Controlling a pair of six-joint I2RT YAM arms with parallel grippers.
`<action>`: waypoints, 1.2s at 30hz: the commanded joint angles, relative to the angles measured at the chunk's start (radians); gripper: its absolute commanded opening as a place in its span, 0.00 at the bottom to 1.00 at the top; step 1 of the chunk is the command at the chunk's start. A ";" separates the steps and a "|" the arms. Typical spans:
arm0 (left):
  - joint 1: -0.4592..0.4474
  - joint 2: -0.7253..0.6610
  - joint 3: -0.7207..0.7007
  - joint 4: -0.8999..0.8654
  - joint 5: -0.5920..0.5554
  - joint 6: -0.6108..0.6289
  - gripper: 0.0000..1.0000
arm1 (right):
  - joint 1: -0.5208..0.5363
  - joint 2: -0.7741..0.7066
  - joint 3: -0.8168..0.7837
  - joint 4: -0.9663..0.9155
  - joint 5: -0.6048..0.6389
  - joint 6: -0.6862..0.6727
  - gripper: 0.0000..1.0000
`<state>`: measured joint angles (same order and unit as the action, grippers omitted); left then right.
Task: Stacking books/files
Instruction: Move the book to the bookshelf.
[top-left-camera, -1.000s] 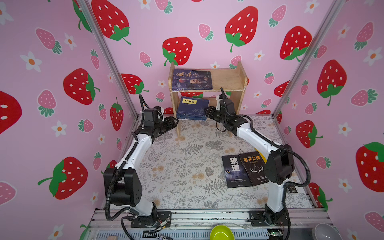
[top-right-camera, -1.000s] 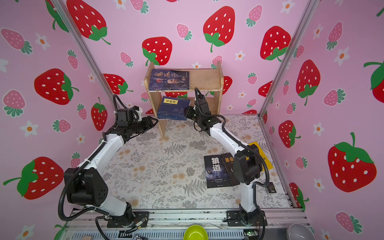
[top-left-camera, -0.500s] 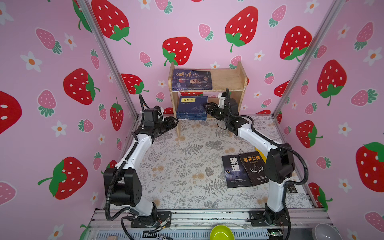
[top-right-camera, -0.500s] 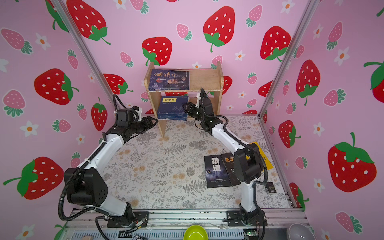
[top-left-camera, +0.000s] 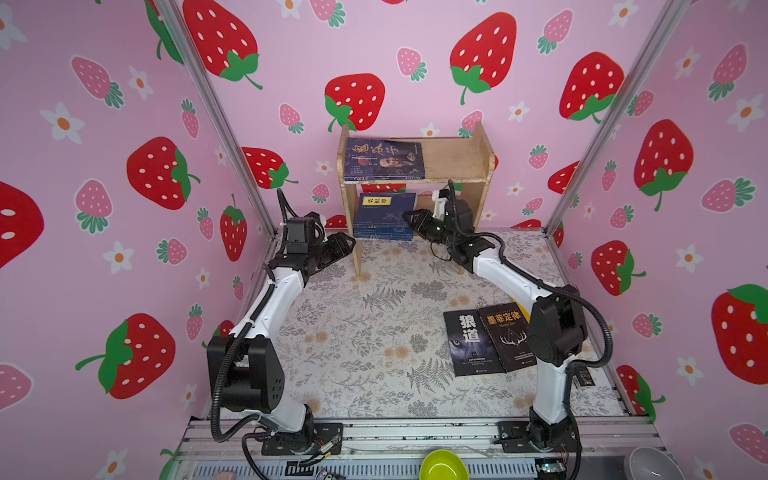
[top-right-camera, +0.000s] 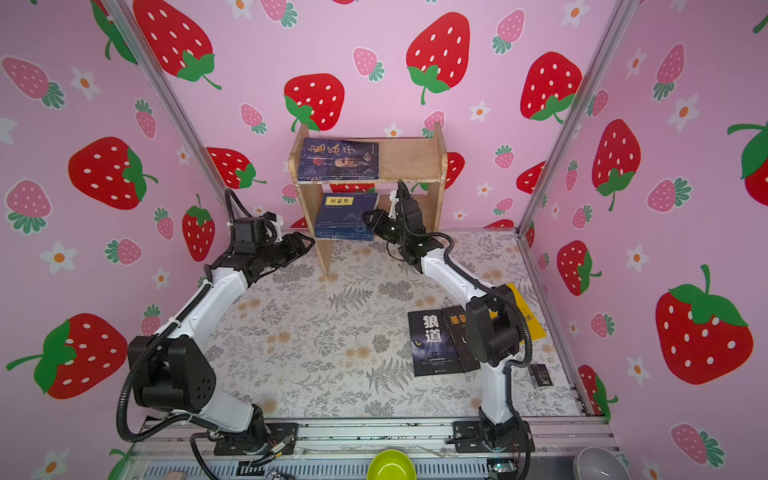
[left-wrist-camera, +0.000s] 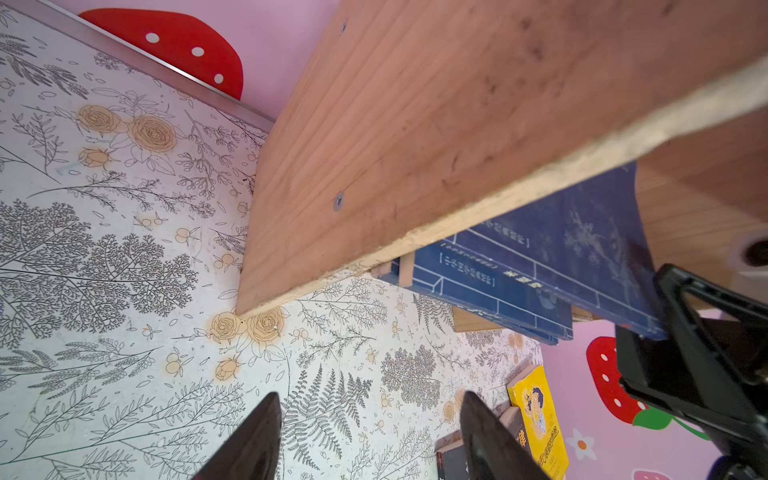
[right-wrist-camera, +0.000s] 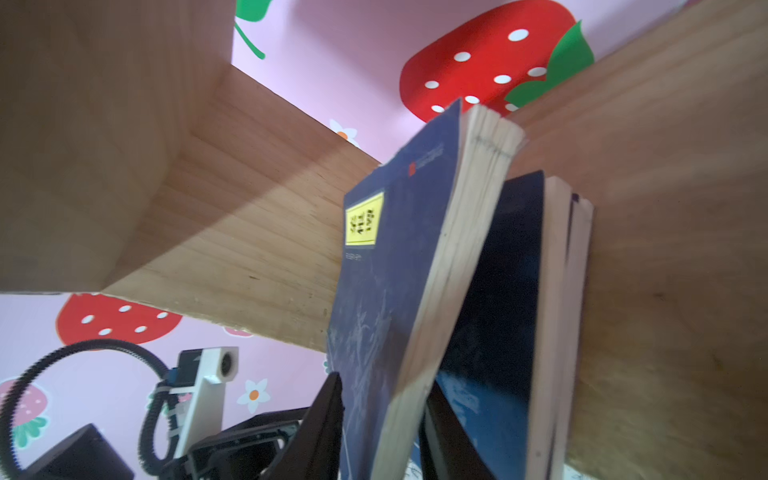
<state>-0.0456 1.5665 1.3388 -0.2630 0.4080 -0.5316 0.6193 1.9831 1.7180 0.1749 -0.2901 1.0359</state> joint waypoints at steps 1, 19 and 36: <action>0.006 0.019 0.000 -0.007 0.003 -0.014 0.69 | 0.007 -0.013 -0.033 -0.026 0.017 -0.005 0.29; 0.011 0.035 0.007 -0.006 0.014 -0.024 0.67 | -0.053 -0.062 -0.073 -0.031 -0.029 -0.054 0.01; 0.012 0.042 0.013 -0.010 0.026 -0.031 0.67 | -0.093 -0.035 -0.040 -0.009 -0.221 -0.092 0.01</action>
<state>-0.0391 1.6054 1.3388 -0.2630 0.4202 -0.5583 0.5224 1.9285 1.6360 0.1558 -0.4675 0.9619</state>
